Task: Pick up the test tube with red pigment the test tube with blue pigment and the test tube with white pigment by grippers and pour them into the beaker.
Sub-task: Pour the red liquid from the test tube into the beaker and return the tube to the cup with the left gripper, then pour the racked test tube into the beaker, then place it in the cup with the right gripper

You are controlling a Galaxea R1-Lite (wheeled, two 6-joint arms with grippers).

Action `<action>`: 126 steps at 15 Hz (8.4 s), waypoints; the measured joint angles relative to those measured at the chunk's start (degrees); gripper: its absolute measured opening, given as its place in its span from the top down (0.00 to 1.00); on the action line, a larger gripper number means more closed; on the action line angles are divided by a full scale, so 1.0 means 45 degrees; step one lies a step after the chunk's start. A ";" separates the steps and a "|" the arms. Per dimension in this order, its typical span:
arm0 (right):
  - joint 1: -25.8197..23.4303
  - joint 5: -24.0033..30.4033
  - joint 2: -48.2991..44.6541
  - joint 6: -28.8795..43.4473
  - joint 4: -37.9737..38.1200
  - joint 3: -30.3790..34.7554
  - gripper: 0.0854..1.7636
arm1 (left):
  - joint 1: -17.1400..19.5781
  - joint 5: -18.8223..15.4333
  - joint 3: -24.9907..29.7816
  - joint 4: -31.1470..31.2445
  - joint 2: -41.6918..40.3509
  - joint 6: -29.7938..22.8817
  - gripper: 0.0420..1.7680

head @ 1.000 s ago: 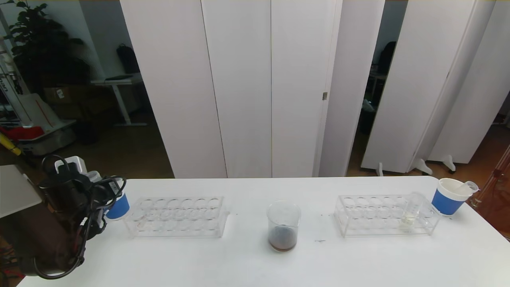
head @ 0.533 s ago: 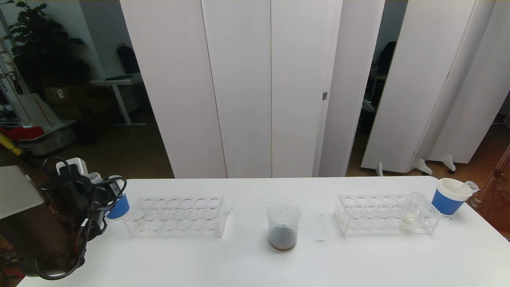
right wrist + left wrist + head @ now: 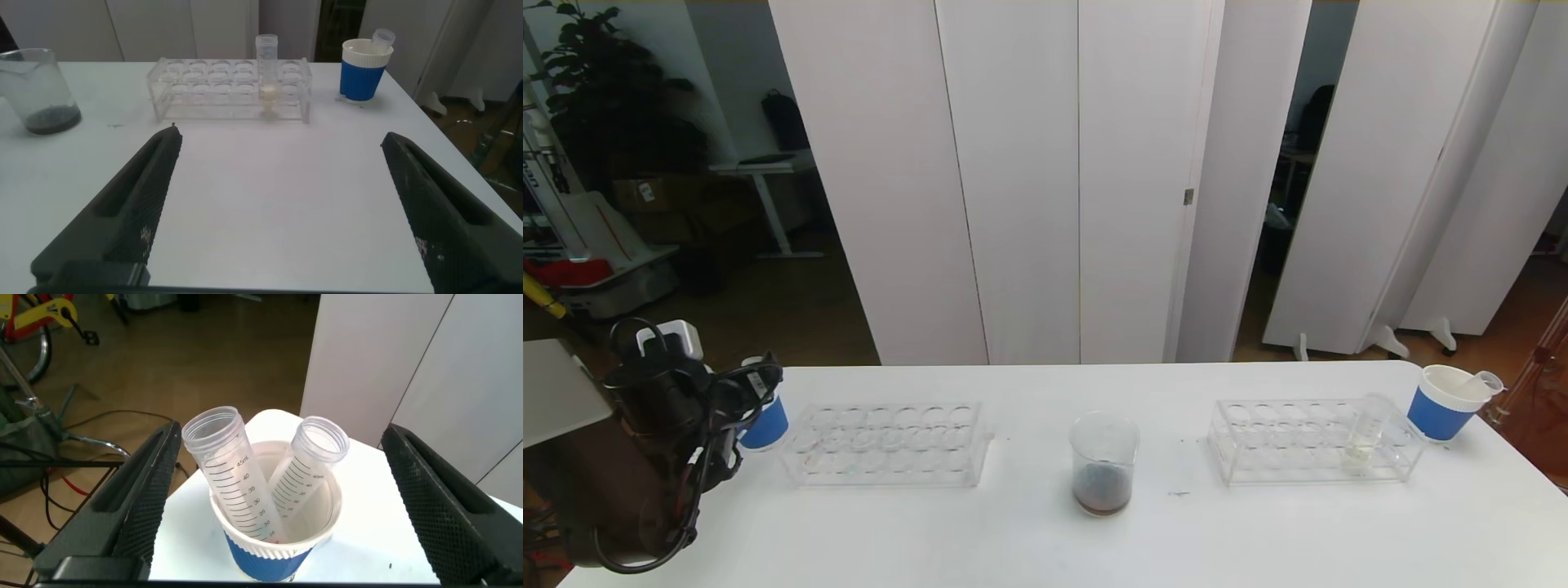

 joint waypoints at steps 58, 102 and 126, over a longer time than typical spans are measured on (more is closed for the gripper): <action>0.0000 0.0005 0.0000 0.0011 0.0000 0.0000 0.01 | -0.2636 -0.3874 0.5746 1.9088 -2.7643 0.1634 0.01; 0.0035 -0.0190 0.0775 0.0041 0.1837 -0.3443 0.01 | -0.2636 -0.4253 0.7493 1.9388 -2.7659 0.1455 0.01; -0.0761 0.0591 1.3811 0.0637 -0.5247 -0.6892 0.01 | -0.2636 -0.4253 0.7493 1.9388 -2.7659 0.1455 0.01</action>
